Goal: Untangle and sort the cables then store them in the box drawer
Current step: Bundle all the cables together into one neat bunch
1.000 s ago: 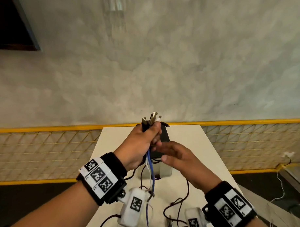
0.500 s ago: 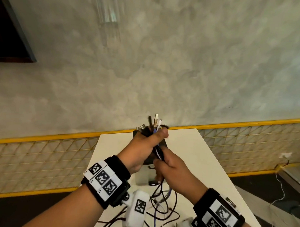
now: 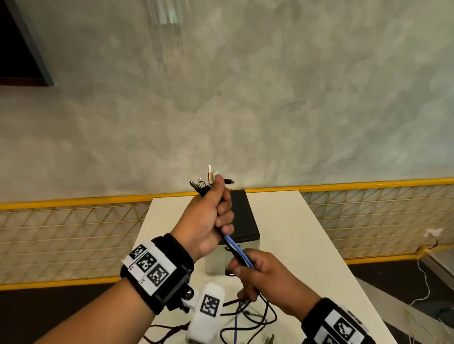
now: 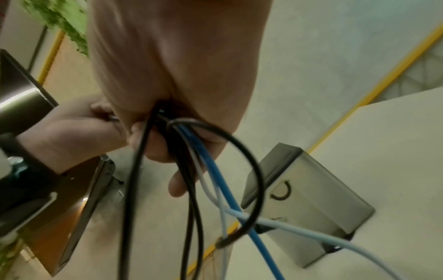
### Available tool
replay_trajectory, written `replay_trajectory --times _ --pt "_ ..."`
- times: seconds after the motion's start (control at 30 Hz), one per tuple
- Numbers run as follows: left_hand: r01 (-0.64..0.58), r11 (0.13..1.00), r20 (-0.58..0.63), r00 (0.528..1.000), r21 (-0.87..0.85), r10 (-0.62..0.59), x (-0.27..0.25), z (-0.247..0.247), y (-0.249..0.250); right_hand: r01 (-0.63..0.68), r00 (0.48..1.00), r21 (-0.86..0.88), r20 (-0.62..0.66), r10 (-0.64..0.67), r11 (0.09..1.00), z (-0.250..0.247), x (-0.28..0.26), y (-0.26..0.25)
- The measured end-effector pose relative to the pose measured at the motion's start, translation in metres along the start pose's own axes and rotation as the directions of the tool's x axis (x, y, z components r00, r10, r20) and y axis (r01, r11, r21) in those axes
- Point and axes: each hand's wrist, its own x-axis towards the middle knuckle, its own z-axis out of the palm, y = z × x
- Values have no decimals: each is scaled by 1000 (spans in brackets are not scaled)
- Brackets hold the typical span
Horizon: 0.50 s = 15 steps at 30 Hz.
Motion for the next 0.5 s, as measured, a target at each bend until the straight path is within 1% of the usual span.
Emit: replay_trajectory --times 0.07,0.13,0.2,0.27,0.3,0.37,0.43,0.5 --pt "74 993 26 997 90 -77 -3 -7 -4 -19 999 -72 27 21 997 -8 -2 6" --pt "169 962 59 981 215 -186 -6 -15 -5 -29 997 -211 60 42 977 -15 -3 8" --pt "263 894 71 949 363 -308 -10 -22 -6 -11 995 -354 86 44 935 -18 -4 6" --pt "313 801 63 915 511 -398 -16 -29 -12 38 996 -468 90 4 883 -19 -3 -2" --pt "322 750 60 900 577 -433 -18 -32 -16 74 996 -504 88 -34 860 -18 -2 -10" --pt "304 668 67 881 679 -468 -23 -38 -26 138 990 -505 86 -110 852 -16 0 -25" --pt "252 658 102 887 710 -449 -28 -42 -35 191 981 -519 108 -158 833 -14 1 -37" --pt "181 663 181 880 726 -439 -32 -44 -38 198 980 -608 102 -172 769 -11 2 -44"
